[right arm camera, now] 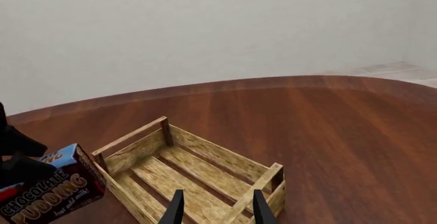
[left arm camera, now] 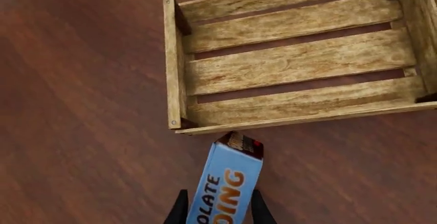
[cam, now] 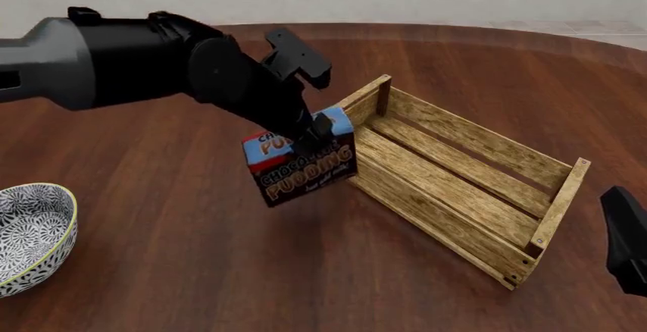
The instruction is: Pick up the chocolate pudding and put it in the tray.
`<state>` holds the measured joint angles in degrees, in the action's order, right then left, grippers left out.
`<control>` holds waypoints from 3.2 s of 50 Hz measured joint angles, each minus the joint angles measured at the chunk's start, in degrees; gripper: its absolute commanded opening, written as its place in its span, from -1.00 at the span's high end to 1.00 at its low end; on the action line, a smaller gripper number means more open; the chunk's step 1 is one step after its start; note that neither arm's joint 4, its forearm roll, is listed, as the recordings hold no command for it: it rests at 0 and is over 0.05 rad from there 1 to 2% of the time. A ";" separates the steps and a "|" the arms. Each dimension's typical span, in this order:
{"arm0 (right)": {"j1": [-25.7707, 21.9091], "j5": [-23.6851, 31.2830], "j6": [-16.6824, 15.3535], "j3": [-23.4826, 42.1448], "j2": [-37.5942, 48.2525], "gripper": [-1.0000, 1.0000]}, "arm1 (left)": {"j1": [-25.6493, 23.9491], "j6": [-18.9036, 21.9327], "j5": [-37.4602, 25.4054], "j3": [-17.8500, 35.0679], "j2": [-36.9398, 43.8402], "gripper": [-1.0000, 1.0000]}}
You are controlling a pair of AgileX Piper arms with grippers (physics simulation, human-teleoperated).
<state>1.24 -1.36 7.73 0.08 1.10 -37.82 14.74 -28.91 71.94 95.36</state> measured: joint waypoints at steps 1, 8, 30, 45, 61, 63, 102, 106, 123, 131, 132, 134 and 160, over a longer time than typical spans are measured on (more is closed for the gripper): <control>0.01 0.01 0.01 0.00 -0.02 -1.00 | 0.07 0.01 -0.07 0.20 -0.03 1.00; 0.05 0.01 0.05 0.02 0.00 -1.00 | 0.55 0.19 -1.30 1.97 -0.31 1.00; 0.07 0.20 0.17 0.00 -0.17 -1.00 | 0.36 0.43 -6.52 9.85 -1.43 1.00; 0.23 0.50 0.39 -0.01 -0.54 -1.00 | 0.89 -1.04 -11.46 16.64 2.29 1.00; 0.25 0.52 0.47 0.01 -0.63 -1.00 | -1.79 -4.90 -11.91 22.10 2.98 1.00; 0.25 0.52 0.49 0.01 -0.64 -1.00 | -2.02 -5.04 -12.02 22.72 3.19 1.00; 0.35 0.62 0.69 -0.01 -0.94 -1.00 | -6.74 -3.60 -20.17 42.87 16.23 1.00; 0.37 0.63 0.73 0.00 -0.96 -1.00 | -7.19 -3.31 -21.03 44.76 17.55 1.00; -0.05 0.72 0.60 0.05 -1.01 -1.00 | -8.80 -2.40 -25.15 53.70 23.51 1.00; -0.38 0.78 0.47 0.06 -1.01 -1.00 | -9.55 -2.27 -27.99 60.23 27.35 1.00; -0.41 0.79 0.46 0.06 -1.01 -1.00 | -9.67 -2.26 -28.34 61.04 27.82 1.00; -0.47 0.81 0.43 0.05 -1.02 -1.00 | -9.88 -2.23 -29.10 62.70 28.81 1.00; -1.08 0.83 0.26 0.05 -1.03 -1.00 | -11.81 -2.14 -38.45 84.84 42.23 1.00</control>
<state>0.16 -0.53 7.99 0.13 0.06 -49.62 12.59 -67.36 156.79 137.59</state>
